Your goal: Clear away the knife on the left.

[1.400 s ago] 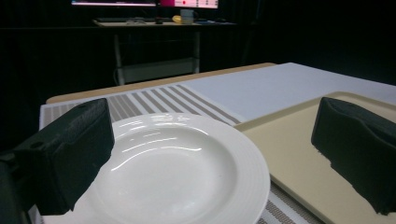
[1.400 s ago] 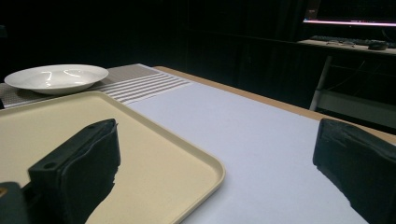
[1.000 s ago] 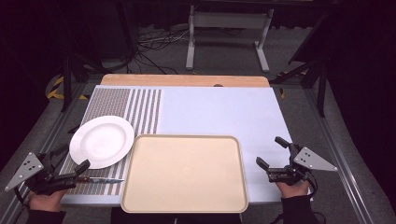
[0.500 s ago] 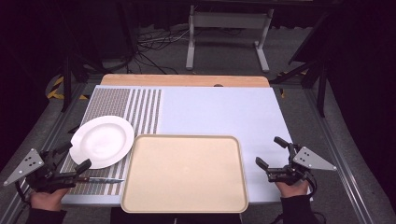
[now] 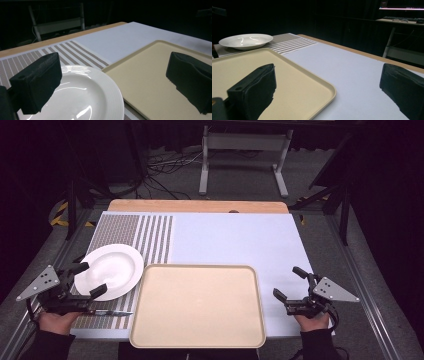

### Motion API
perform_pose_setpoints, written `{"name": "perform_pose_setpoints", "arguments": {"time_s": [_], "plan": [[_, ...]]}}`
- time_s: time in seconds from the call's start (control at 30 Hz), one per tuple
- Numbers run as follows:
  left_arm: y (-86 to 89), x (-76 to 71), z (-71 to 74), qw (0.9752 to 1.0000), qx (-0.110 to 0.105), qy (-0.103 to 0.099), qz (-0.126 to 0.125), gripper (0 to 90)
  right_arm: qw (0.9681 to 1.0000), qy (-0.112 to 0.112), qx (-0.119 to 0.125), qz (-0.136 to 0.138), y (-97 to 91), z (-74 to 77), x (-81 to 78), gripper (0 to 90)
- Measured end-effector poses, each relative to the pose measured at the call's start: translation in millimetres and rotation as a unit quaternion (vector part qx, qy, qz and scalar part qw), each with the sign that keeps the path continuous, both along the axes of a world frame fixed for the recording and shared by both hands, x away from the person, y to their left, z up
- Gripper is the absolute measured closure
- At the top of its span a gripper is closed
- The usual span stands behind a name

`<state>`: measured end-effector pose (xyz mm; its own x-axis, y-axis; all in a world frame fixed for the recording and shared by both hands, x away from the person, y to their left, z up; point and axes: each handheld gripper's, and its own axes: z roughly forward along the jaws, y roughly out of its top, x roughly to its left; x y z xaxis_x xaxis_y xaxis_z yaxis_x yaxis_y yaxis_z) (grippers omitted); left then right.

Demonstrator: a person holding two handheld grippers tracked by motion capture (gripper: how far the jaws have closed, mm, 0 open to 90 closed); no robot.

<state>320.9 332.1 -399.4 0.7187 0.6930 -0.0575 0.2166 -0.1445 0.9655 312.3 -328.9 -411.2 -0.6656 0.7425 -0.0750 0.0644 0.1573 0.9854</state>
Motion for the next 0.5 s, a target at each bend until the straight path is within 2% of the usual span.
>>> {"name": "perform_pose_setpoints", "arguments": {"time_s": [0.07,0.17,0.23,0.27,0.33,0.37,0.4,0.5], "plan": [[-1.0,2.1,1.6,0.9999,0.015,0.002,-0.007,1.4,1.0000,0.001,0.001,0.002,0.1,-0.1,0.1,1.5],[-0.2,4.2,3.1,0.9988,0.043,0.016,-0.019,1.9,1.0000,0.000,0.000,0.003,0.4,-0.1,0.0,1.5],[1.0,5.9,3.2,0.9972,0.066,0.024,-0.028,2.0,1.0000,-0.001,-0.002,0.003,0.3,-0.1,0.1,1.4],[1.0,5.9,3.2,0.9972,0.066,0.024,-0.028,2.2,1.0000,-0.001,-0.002,0.003,0.3,-0.1,0.1,1.4],[2.0,7.1,3.4,0.9948,0.088,0.035,-0.037,2.4,1.0000,0.000,-0.002,0.005,0.7,-0.2,0.3,1.5],[2.9,8.3,3.0,0.9918,0.110,0.047,-0.046,2.5,1.0000,-0.001,-0.003,0.006,1.1,-0.2,0.5,1.5],[2.9,8.3,3.0,0.9918,0.110,0.047,-0.046,2.5,1.0000,-0.001,-0.003,0.006,1.1,-0.2,0.5,1.5],[4.9,9.7,2.2,0.9864,0.140,0.064,-0.058,2.3,1.0000,0.001,-0.002,0.005,1.4,0.0,-0.4,1.5]]}}
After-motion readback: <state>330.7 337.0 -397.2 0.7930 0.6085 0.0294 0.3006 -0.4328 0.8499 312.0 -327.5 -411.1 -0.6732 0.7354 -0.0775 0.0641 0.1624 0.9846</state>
